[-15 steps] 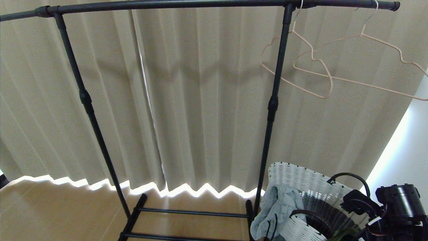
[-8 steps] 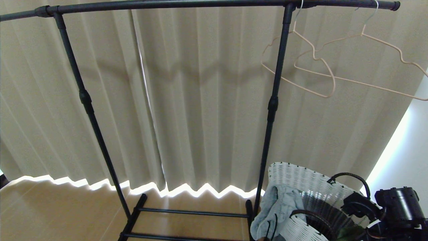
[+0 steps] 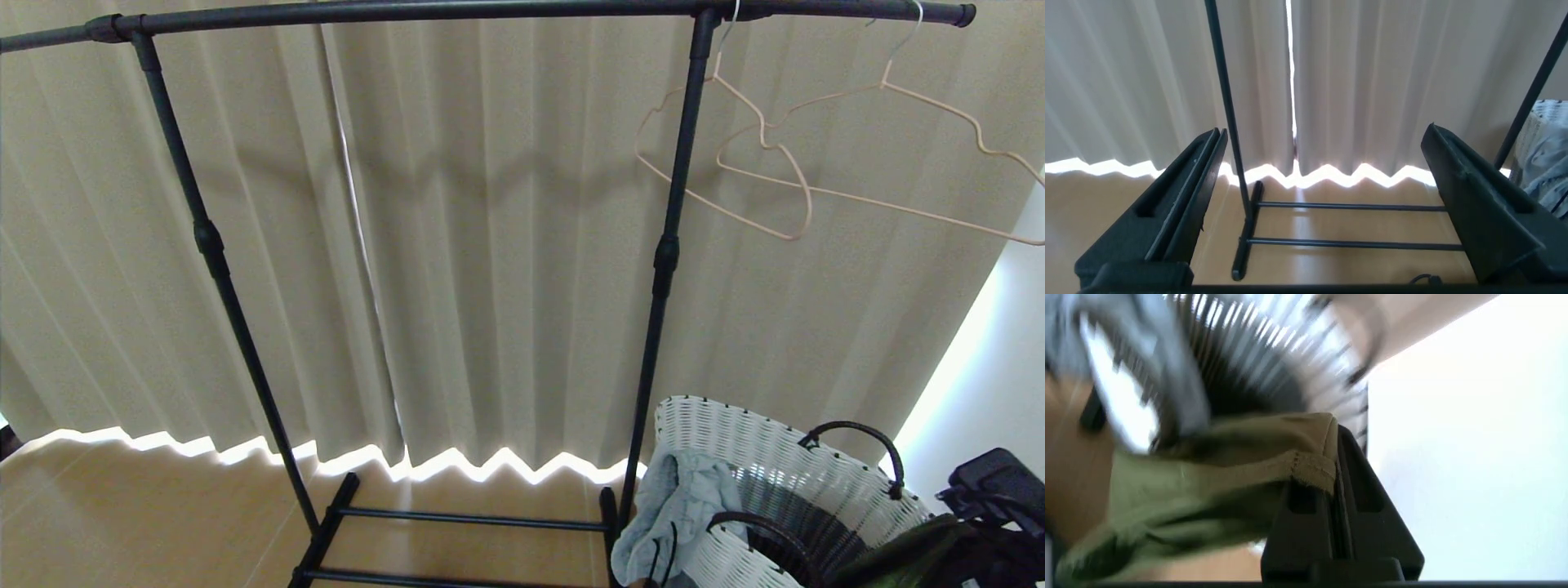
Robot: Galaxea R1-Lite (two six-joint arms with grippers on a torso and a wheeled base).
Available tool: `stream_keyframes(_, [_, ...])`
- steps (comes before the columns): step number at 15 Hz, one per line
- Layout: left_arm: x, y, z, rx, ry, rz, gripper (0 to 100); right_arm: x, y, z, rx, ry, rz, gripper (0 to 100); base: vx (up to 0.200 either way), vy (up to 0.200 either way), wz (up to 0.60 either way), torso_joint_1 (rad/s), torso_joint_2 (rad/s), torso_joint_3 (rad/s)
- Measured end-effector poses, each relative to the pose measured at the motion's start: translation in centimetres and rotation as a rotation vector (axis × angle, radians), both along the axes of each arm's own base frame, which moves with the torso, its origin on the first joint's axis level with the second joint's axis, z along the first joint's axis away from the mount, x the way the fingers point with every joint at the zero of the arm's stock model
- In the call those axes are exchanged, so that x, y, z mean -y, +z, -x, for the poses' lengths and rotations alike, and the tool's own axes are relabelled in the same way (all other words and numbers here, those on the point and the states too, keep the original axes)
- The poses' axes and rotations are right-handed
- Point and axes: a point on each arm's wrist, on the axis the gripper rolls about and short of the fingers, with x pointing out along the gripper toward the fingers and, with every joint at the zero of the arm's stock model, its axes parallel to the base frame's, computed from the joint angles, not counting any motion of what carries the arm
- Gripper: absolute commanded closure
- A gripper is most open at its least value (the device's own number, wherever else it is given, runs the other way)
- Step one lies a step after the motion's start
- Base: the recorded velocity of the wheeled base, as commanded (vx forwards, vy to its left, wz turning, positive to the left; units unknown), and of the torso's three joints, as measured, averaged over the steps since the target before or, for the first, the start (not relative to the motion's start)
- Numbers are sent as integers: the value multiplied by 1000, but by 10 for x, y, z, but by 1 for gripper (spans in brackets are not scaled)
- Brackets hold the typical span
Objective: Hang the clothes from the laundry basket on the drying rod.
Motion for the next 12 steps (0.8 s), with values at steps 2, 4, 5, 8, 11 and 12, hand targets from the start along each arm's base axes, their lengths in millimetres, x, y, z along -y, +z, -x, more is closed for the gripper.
stream_keyframes(2, [0, 0, 0, 1, -2, -16, 0, 1, 15, 13, 112, 1, 8, 100, 0, 0, 0, 0, 0, 0])
stream_keyframes(4, [0, 0, 0, 2, -2, -23, 0, 2, 25, 22, 197, 0, 8, 100, 0, 0, 0, 0, 0, 0])
stream_keyframes(5, [0, 0, 0, 2, -3, -25, 0, 2, 28, 26, 228, 1, 7, 100, 0, 0, 0, 0, 0, 0])
stream_keyframes(8, [0, 0, 0, 2, -3, -27, 0, 2, 33, 33, 281, 4, 5, 100, -67, 0, 0, -1, -1, 1])
stream_keyframes(11, [0, 0, 0, 2, -3, -26, 0, 2, 34, 36, 302, 4, 5, 100, -200, 0, 0, 7, 2, -1])
stream_keyframes(12, [0, 0, 0, 3, -3, -28, 0, 2, 34, 37, 304, 4, 5, 100, -200, 0, 0, -2, 7, 7])
